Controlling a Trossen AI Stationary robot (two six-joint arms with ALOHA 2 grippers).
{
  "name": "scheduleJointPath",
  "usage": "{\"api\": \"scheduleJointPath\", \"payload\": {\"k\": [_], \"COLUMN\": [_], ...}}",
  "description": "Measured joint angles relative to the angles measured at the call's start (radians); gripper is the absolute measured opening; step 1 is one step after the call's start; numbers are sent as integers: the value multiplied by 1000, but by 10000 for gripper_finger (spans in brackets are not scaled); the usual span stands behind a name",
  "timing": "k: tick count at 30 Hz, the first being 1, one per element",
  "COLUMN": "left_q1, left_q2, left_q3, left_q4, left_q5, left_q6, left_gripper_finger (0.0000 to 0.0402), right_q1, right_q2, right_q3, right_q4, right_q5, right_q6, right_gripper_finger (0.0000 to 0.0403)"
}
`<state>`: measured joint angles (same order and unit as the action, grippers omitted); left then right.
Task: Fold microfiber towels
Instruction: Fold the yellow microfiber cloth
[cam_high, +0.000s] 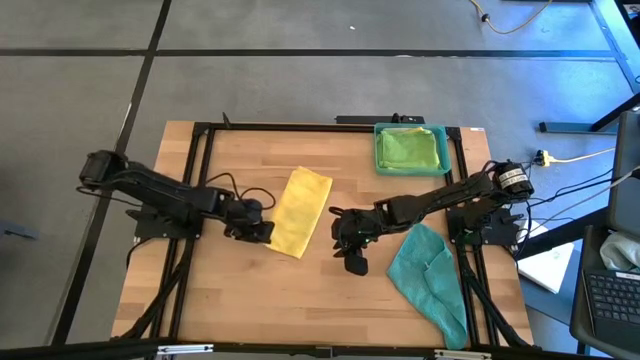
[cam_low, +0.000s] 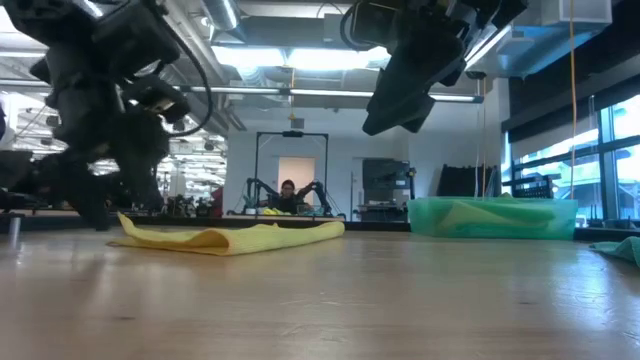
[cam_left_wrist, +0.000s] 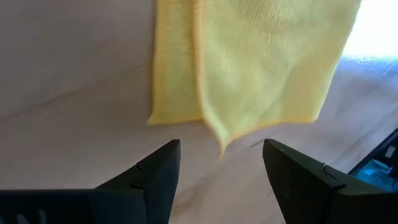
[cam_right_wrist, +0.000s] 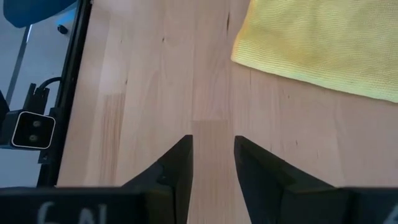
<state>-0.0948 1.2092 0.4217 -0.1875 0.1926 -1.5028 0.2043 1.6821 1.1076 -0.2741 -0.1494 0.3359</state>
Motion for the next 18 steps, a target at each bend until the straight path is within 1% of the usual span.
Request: {"api": "scheduleJointPath", "payload": {"k": [4,8,14,18], "left_q1": [0,0,0,0], "left_q2": [66,100,104,105], "left_q3": [0,0,1,1], "left_q4": [93,97,99,99], "left_q5": [-1,2,-4,-11], "left_q6": [-5,-6,-5,12], "left_gripper_finger": [224,224,222,195], "right_q1": [0,0,0,-1], "right_q2": [0,0,0,0], "right_q3": [0,0,0,0], "right_q4": [-7,-7,-9,-9], "right_q5": [0,0,0,0], "right_q6": [1,2,3,-1], "right_gripper_finger": [119,119,120,120]}}
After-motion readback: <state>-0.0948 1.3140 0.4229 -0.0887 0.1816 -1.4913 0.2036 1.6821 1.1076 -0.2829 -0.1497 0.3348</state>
